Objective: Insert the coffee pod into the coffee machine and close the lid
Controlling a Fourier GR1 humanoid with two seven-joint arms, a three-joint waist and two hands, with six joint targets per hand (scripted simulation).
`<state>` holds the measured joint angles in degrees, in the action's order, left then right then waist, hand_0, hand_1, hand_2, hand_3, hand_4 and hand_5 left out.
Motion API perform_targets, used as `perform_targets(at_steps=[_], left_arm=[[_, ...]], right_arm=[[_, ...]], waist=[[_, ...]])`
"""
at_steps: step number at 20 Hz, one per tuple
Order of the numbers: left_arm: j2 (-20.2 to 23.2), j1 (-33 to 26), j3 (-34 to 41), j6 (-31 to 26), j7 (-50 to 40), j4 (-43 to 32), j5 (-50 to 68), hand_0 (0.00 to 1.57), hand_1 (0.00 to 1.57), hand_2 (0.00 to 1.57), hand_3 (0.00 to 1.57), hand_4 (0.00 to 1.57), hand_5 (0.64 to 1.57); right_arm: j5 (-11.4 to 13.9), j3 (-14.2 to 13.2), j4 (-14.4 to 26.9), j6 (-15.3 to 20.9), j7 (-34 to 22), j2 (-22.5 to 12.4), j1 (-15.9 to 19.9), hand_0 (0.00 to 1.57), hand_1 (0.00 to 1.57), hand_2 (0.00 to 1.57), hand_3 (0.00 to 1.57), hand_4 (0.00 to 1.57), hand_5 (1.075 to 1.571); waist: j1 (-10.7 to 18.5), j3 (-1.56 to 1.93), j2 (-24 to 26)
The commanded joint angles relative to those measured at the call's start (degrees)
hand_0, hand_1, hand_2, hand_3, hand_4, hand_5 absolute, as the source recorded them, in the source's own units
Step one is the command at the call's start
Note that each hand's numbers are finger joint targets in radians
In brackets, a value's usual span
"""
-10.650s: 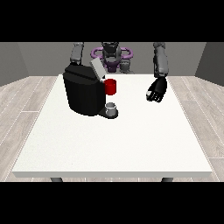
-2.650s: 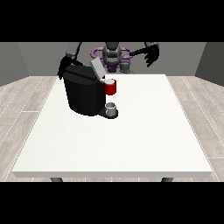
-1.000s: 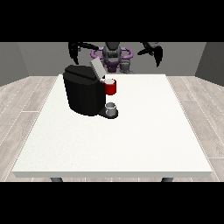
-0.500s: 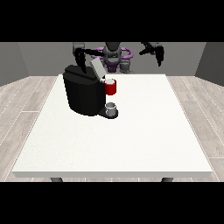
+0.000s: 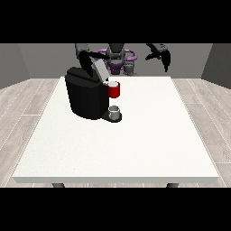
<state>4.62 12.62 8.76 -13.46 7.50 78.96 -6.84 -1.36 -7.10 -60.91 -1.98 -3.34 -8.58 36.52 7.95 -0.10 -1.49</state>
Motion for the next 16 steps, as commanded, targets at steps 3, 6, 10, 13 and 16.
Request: perform_targets(at_steps=[3,6,10,13,16], left_arm=[[-0.3,-0.8,-0.9,1.7,-1.2,1.6,-0.4,0.00,0.00,0.00,0.00,0.35,1.571],[1.6,1.6,0.6,-0.2,0.5,1.0,1.6,0.00,0.00,0.00,0.00,0.36,1.571],[1.9,0.7,0.2,-0.5,-1.5,-0.2,1.3,0.00,0.00,0.00,0.00,0.41,1.571],[1.9,1.8,-1.0,-1.4,-3.3,3.1,1.6,0.00,0.00,0.00,0.00,0.33,1.571],[0.3,2.9,-2.8,0.0,-2.8,2.8,0.0,0.00,0.00,0.00,0.00,0.38,1.571]], right_arm=[[0.5,-0.8,3.0,0.7,-2.1,-1.5,5.8,0.00,0.00,0.00,0.00,0.20,1.571],[2.7,0.7,3.6,2.0,1.7,-0.7,7.4,0.00,0.00,0.00,0.00,0.20,1.571],[4.0,3.4,2.4,0.3,-3.3,-0.8,10.0,0.00,0.00,0.00,0.00,0.12,1.571],[4.1,1.5,3.9,1.2,-1.0,-2.4,11.4,0.00,0.00,0.00,0.00,0.11,1.571],[4.6,2.4,3.8,2.1,-4.3,-1.3,16.1,0.00,0.00,0.00,0.00,0.00,1.571]], waist=[[1.3,0.10,-1.8],[2.1,0.09,-5.0],[1.6,0.08,-1.9],[4.8,0.11,-3.5],[5.7,0.09,-4.1]])
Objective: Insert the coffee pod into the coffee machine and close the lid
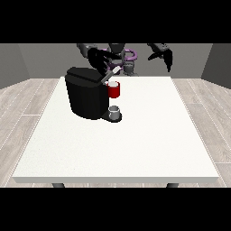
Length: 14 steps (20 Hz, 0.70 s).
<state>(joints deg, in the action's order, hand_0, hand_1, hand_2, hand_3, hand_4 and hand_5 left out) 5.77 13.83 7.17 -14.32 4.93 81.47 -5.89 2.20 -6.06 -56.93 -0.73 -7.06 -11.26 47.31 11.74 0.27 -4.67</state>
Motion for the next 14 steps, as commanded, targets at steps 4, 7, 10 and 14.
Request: perform_targets(at_steps=[4,7,10,14], left_arm=[[0.2,0.5,-0.8,-0.5,1.4,0.5,0.1,0.00,0.00,0.00,0.00,0.33,1.571],[0.6,1.0,0.3,-0.6,4.1,-2.7,0.5,0.00,0.00,0.00,0.00,0.39,1.571],[0.3,1.6,0.5,0.3,2.2,-1.5,0.9,0.00,0.00,0.00,0.00,0.44,1.571],[1.0,2.6,-0.4,-1.4,3.7,-0.8,1.1,0.00,0.00,0.00,0.00,0.40,1.571]], right_arm=[[4.4,4.1,0.8,2.8,3.7,4.0,4.5,0.00,0.00,0.00,0.00,0.00,1.571],[6.5,5.9,0.3,3.5,-1.4,4.4,10.5,0.00,0.00,0.00,0.00,0.09,1.571],[7.8,6.1,1.8,4.0,-0.7,4.6,12.3,0.00,0.00,0.00,0.00,0.22,1.571],[8.0,3.9,4.3,4.2,-1.9,2.9,18.6,0.00,0.00,0.00,0.00,0.24,1.571]], waist=[[2.5,-0.28,-2.4],[2.2,-0.32,-2.4],[3.1,-0.29,-2.3],[5.5,-0.30,-4.8]])
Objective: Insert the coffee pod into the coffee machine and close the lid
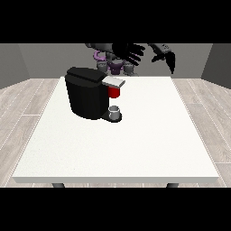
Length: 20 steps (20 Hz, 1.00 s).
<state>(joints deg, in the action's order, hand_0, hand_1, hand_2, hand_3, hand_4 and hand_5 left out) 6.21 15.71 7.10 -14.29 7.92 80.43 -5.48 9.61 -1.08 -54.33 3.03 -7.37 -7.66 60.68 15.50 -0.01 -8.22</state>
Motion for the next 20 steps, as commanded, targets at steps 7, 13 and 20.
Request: perform_targets(at_steps=[7,13,20], left_arm=[[1.5,2.2,1.4,-2.2,-1.7,0.0,3.2,0.00,0.00,0.00,0.00,0.37,1.571],[1.7,5.4,2.0,-1.4,1.7,-1.0,3.1,0.00,0.00,0.00,0.00,0.36,1.571],[2.0,7.7,0.6,-3.2,-0.6,1.1,4.2,0.00,0.00,0.00,0.00,0.31,1.571]], right_arm=[[4.3,2.1,4.3,2.3,-0.7,2.8,6.5,0.00,0.00,0.00,0.00,0.00,1.571],[4.1,-0.5,6.3,2.0,1.0,0.5,13.6,0.00,0.00,0.00,0.00,0.00,1.571],[3.9,-3.2,10.4,1.0,2.0,-2.3,18.2,0.00,0.00,0.00,0.00,0.00,1.571]], waist=[[2.3,-0.01,-1.3],[4.0,-0.03,-7.7],[6.9,0.00,-10.2]])
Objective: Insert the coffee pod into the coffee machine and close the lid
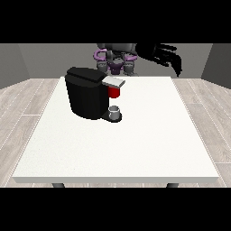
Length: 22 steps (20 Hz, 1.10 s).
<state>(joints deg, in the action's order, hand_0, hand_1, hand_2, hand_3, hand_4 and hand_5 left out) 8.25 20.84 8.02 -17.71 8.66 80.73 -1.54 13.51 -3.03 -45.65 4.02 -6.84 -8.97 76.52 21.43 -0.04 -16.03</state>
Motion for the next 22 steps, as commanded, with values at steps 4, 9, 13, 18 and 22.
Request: perform_targets(at_steps=[4,9,13,18,22], left_arm=[[0.5,4.1,-1.5,-1.4,-2.4,1.9,0.6,0.00,0.00,0.00,0.00,0.30,1.571],[-2.0,3.2,-4.0,0.9,-1.5,4.0,-1.6,0.00,0.00,0.00,0.00,0.32,1.571],[-3.0,2.1,-4.9,1.7,-3.4,5.2,-1.9,0.00,0.00,0.00,0.00,0.25,1.571],[-2.1,-1.7,-2.9,1.2,-4.3,3.7,-0.5,0.00,0.00,0.00,0.00,0.27,1.571],[-1.2,-7.9,-1.2,0.6,-1.5,1.2,0.0,0.00,0.00,0.00,0.00,0.27,1.571]], right_arm=[[-0.5,-2.8,3.9,2.2,0.4,0.2,4.8,0.00,0.00,0.00,0.00,0.00,1.571],[-0.6,-2.8,5.1,2.7,4.7,1.7,2.6,0.00,0.00,0.00,0.00,0.10,1.571],[-1.9,-4.2,5.6,1.3,6.0,0.4,3.4,0.00,0.00,0.00,0.00,0.00,1.571],[-3.4,-1.9,3.2,-2.6,12.5,5.6,-3.1,0.00,0.00,0.00,0.00,0.17,1.571],[-5.4,1.1,1.0,-4.2,16.9,8.8,-12.6,0.00,0.00,0.00,0.00,0.26,1.571]], waist=[[3.4,0.01,-3.6],[2.4,0.02,-3.8],[2.1,0.03,-1.9],[-2.0,0.04,3.1],[-5.3,0.04,8.0]])
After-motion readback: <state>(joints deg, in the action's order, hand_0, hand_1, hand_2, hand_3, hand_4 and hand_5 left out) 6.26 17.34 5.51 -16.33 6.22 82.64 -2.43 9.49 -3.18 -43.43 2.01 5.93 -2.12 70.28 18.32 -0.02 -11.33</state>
